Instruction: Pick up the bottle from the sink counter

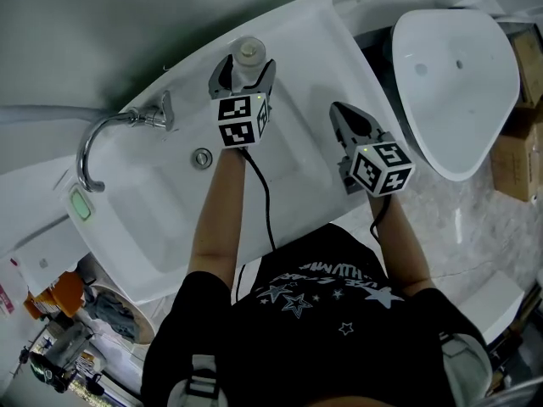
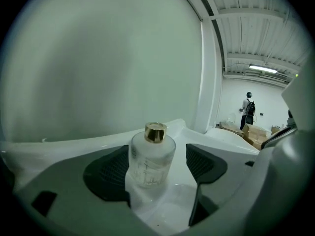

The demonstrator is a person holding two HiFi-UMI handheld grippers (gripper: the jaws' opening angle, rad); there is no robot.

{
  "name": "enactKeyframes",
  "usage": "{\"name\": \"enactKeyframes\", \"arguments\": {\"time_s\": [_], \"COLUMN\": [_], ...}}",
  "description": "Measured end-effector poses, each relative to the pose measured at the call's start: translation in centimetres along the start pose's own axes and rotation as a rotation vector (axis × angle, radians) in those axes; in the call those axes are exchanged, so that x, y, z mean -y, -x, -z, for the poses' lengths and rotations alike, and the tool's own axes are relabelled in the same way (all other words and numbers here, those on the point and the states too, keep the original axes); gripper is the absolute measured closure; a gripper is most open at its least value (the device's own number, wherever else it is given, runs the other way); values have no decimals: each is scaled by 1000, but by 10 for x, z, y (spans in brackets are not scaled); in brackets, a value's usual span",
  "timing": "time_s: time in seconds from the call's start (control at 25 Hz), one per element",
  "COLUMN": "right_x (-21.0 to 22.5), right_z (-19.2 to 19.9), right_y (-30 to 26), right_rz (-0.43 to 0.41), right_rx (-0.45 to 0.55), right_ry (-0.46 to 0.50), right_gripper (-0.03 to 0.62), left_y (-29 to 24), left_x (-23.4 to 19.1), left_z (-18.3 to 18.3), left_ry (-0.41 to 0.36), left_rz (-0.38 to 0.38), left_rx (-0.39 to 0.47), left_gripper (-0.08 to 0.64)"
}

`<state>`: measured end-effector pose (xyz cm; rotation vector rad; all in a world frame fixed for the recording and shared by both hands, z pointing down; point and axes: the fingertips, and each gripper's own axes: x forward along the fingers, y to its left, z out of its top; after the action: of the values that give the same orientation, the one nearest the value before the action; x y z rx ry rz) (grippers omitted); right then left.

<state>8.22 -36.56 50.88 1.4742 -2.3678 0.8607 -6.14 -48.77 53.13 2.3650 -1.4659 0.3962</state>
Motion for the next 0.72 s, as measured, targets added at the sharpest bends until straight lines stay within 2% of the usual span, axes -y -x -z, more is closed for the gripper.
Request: {"name": "enactKeyframes", "arguments": {"time_s": [0.28,0.72], "right_x": [7,7], "right_z": [1,6], "right_y": [-1,-4], "right_rz": [2,-12], "right_rx": [-1,-11], "right_ry": [-17,-34], "right_gripper": [586,586], "left_y": [-18,-35], "left_x": [-2,-9], "left_z": [2,14], "left_ry": [-49,-75], "left_rz": [-55,-175], "left_rx": [-42,-129], "left_gripper": [212,213]}}
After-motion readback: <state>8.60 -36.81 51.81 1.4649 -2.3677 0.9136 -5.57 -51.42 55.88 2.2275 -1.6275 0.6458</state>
